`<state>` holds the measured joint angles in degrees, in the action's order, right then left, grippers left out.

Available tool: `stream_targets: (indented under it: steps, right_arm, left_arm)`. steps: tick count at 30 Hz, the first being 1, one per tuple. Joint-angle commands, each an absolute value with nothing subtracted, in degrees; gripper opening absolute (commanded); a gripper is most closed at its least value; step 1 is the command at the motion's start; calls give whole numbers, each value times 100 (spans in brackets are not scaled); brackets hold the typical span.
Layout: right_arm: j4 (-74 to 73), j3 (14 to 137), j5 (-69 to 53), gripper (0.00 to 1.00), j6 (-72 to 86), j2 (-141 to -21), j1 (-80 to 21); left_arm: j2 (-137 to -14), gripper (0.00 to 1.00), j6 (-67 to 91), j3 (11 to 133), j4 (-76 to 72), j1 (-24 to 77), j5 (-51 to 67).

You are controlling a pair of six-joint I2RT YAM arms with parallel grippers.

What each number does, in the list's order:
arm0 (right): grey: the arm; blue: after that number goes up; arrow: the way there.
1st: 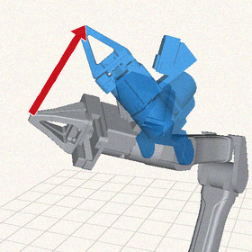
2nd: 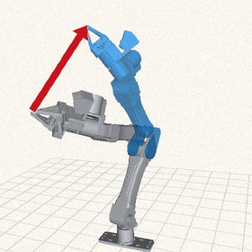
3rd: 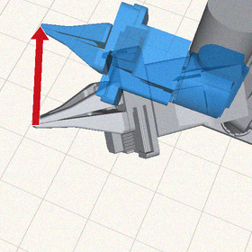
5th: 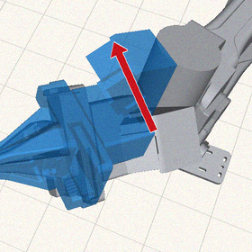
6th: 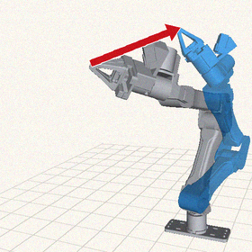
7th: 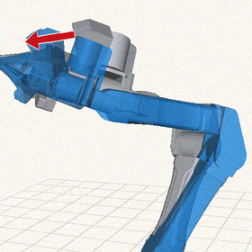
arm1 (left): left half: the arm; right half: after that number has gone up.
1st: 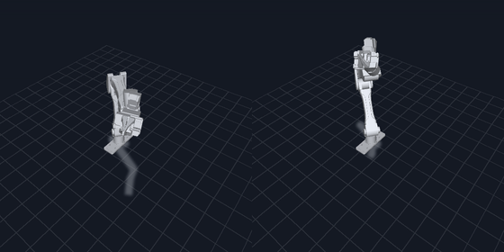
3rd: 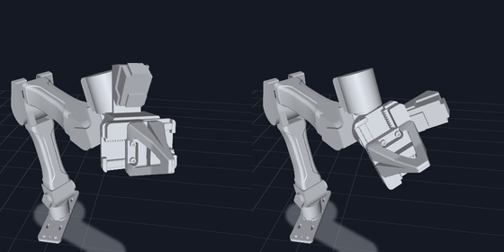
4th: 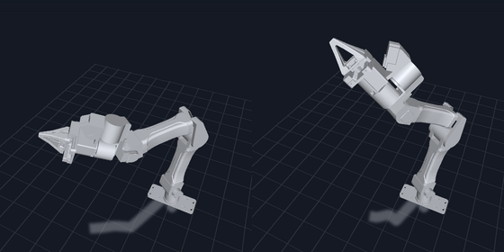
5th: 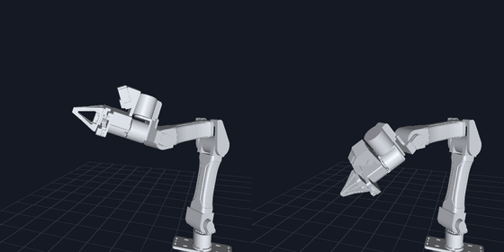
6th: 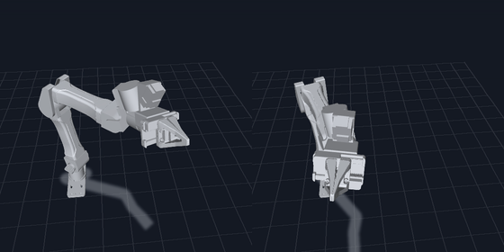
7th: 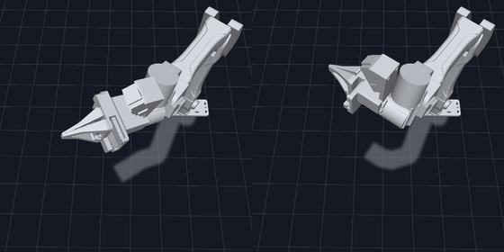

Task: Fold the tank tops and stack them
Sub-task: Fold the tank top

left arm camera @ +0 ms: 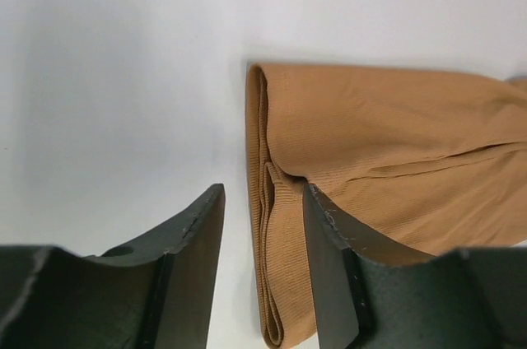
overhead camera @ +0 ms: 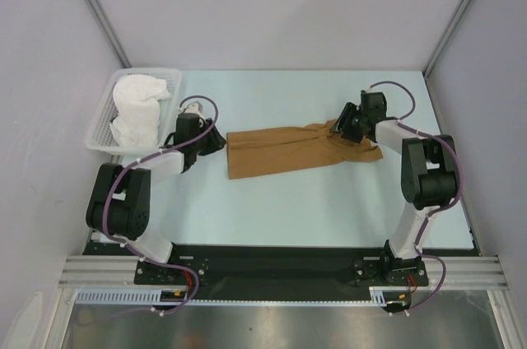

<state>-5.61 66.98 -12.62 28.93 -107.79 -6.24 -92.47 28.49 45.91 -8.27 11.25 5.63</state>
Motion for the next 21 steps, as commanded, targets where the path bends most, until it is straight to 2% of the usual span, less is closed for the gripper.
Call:
stream_targets:
  steps: [1, 5, 7, 13, 17, 21]
  right_arm:
    - [-343, 6636, -818, 54, 2936, -10205, -624]
    - [-439, 6662, -475, 52, 2822, -9985, -773]
    - [-396, 6680, -404, 50, 2786, -9941, -843]
    - [-308, 7004, -747, 33, 2777, -10335, -1151]
    - [-202, 7285, -1203, 29, 2830, -10747, -1292]
    - [-272, 7541, -1002, 31, 2778, -11082, -1345]
  left_arm:
    - [-8728, 48, 2865, 4719, -730, 1160, 238]
    - [-8718, 55, 2699, 5079, -466, 1195, 368]
    - [-8963, 56, 2567, 5448, -256, 1283, 448]
    - [-9527, 49, 2417, 6161, -44, 1547, 799]
    - [-9852, 43, 2470, 6240, -166, 1643, 1037]
    - [-10186, 36, 2522, 6206, -255, 1696, 1212]
